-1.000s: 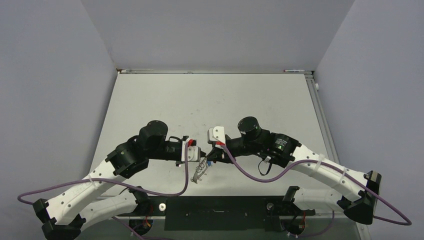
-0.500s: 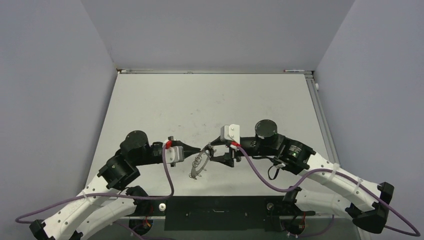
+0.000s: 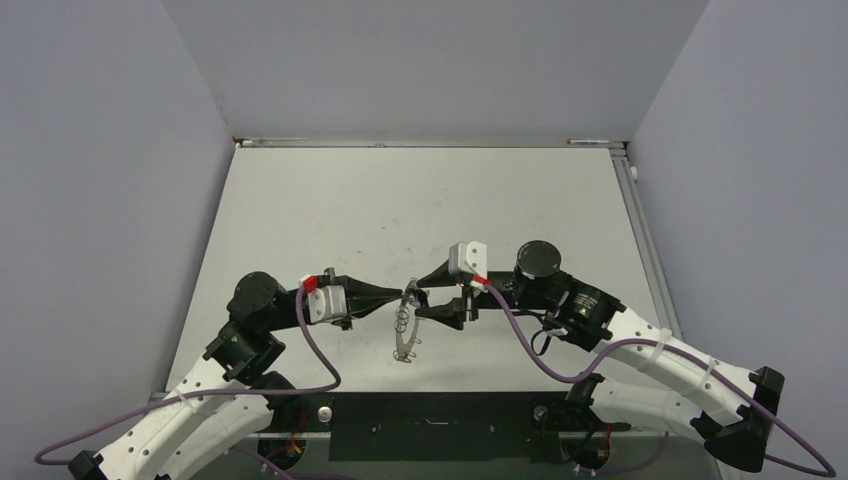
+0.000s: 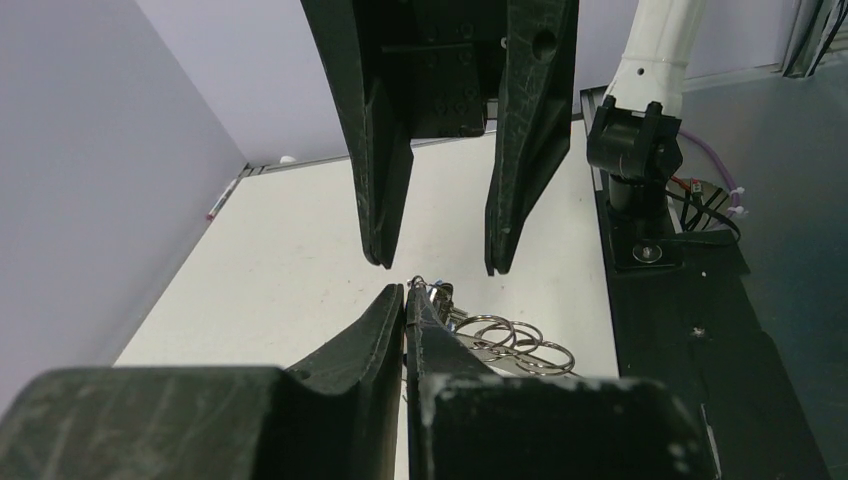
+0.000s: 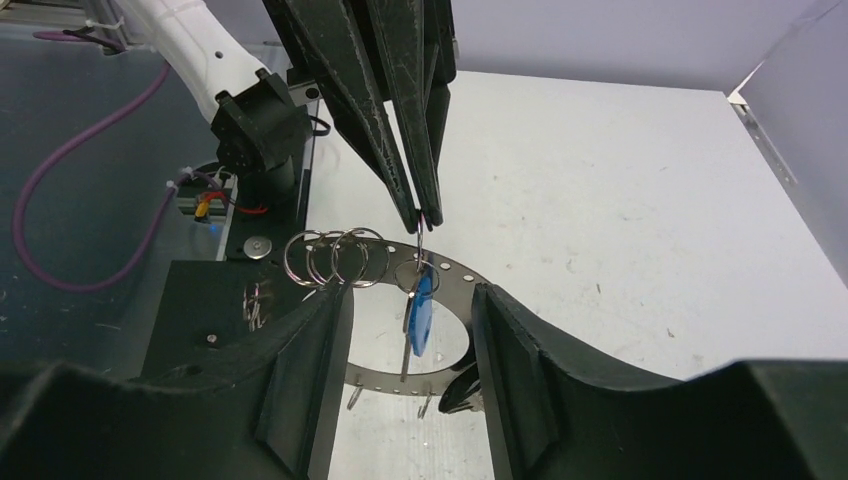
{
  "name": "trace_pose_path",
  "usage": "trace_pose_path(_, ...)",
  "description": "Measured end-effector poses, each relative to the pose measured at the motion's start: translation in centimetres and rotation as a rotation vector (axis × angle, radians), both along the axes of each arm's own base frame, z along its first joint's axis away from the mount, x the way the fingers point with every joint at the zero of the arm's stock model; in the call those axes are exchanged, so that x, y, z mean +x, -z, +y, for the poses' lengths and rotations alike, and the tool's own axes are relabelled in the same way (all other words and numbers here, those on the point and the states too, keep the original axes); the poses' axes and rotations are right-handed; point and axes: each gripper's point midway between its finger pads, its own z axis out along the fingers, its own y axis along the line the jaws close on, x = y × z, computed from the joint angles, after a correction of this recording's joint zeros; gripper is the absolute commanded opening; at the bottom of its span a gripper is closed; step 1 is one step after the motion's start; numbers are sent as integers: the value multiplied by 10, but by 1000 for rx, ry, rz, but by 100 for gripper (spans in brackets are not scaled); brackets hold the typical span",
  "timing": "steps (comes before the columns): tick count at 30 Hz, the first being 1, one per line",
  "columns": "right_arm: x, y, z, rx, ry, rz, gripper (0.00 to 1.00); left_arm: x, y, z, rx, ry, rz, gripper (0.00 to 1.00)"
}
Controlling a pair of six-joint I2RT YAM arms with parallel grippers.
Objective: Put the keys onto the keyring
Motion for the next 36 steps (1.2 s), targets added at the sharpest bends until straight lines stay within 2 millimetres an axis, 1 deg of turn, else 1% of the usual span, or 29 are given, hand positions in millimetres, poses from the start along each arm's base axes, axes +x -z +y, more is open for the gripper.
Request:
trace_pose_path(3,0,6,2,0,0,18,48,0,-2,0,-16,1,7,0)
trace_pose_path(6,0,4,3,20,1,24,48,-1,-10,1,-44,3,-4,0)
trace_pose_path(12,2,-5,7,58,3,23,38,-3,-19,3,-91,5,-17,0)
trace_pose_path(17,5,-1,13,55,3,36,34,-5,-19,3,-108,8,-10,0)
trace_pose_path(24,7,5,18,43,-7,60,16,-5,-20,4,-122,8,1,0)
trace_pose_path(25,7,6,19,42,-7,61,15,-5,-20,4,-125,7,1,0)
trace_pose_path(26,7,6,19,42,-7,63,17,-5,-21,4,-127,8,-1,0)
trace_pose_path(27,7,5,19,45,-7,62,22,-5,-22,4,-129,8,-2,0)
trace_pose_path(28,7,4,19,48,-7,61,29,-5,-22,4,-132,9,-4,0)
trace_pose_path(30,7,4,19,53,-6,63,38,-6,-23,4,-134,10,-3,0)
trace_pose_path(33,7,3,19,55,-6,60,41,-6,-23,4,-135,10,-1,0)
trace_pose_path(36,8,3,19,55,-5,56,41,-5,-25,4,-142,10,-9,0)
